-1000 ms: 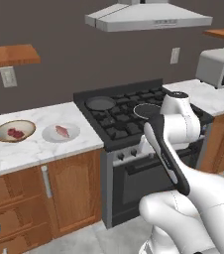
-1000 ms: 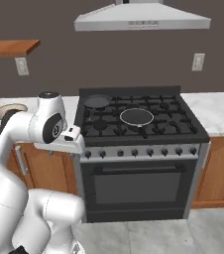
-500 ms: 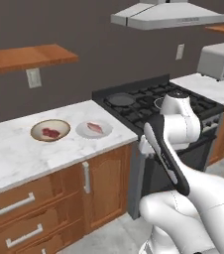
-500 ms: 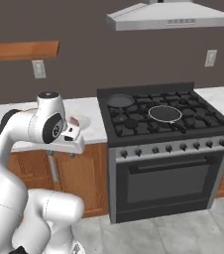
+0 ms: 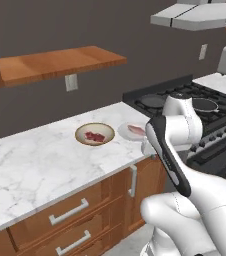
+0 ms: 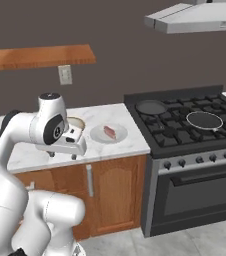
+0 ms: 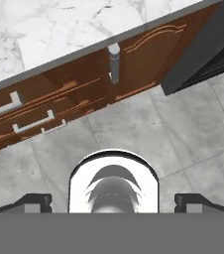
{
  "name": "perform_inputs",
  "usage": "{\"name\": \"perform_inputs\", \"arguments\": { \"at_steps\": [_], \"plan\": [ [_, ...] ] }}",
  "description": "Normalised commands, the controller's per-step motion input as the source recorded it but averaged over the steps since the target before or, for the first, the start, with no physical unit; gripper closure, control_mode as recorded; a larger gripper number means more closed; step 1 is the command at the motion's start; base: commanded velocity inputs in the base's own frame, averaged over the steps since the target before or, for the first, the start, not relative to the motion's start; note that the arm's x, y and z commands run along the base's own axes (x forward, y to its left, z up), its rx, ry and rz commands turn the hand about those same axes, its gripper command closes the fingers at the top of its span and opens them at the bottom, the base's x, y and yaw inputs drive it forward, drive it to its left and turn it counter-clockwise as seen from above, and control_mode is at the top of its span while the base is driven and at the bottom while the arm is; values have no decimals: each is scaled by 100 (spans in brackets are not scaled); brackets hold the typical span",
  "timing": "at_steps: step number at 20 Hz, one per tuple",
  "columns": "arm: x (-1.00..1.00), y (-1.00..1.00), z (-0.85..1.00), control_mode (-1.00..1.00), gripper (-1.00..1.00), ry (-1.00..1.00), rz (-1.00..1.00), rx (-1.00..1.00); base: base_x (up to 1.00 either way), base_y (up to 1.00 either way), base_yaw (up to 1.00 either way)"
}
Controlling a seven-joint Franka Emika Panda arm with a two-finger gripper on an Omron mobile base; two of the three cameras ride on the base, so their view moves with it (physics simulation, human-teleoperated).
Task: Place one of the steaks on the plate and the other in the bowl. Then place the bowl in the fridge.
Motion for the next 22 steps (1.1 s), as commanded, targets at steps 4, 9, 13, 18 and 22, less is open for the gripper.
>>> {"name": "perform_inputs", "arguments": {
  "at_steps": [4,9,13,18,22],
  "plan": [
    [0,0,0,100,-100,0,0,0,0,66,0],
    [0,0,0,100,-100,0,0,0,17,30,0],
    [69,3,-7,-100,-100,0,3,2,0,0,0],
    [85,15,1,-100,-100,4,-17,3,0,0,0],
    [9,9,2,-100,-100,0,-66,35,0,0,0]
  ]
}}
